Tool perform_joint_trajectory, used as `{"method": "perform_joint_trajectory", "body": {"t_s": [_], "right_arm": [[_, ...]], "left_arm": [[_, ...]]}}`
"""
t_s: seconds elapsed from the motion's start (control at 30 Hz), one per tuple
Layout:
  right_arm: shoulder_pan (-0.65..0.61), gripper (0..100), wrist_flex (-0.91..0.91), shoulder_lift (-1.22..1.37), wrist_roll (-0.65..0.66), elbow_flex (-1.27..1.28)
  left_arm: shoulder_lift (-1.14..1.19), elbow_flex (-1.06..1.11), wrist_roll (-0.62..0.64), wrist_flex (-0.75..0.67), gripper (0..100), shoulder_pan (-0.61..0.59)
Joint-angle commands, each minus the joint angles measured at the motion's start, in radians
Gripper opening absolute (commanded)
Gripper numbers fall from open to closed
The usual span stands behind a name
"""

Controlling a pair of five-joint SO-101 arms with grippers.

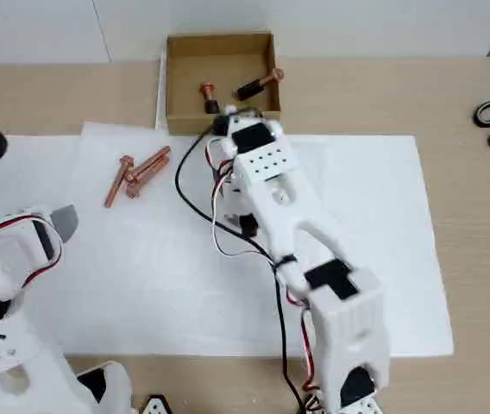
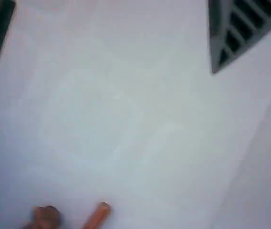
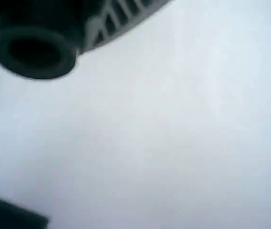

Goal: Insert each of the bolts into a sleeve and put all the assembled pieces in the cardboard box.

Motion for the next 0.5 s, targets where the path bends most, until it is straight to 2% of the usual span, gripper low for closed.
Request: {"method": "perform_joint_trajectory", "body": {"t_s": [0.0,0.17,0.3,0.47], "right_arm": [[0.004,0.3,0.010,-0.188,0.046,-0.034],[0.067,0.3,0.015,-0.274,0.276,-0.031],[0.163,0.3,0.008,-0.295,0.425,-0.031],[0.236,0.3,0.010,-0.295,0.488,-0.029]], "left_arm": [[0.041,-0.012,-0.023,0.011,27,0.057],[0.252,-0.087,-0.032,0.009,27,0.075],[0.463,-0.220,-0.169,-0.057,27,0.077],[0.707,-0.341,-0.253,-0.146,27,0.084]]}}
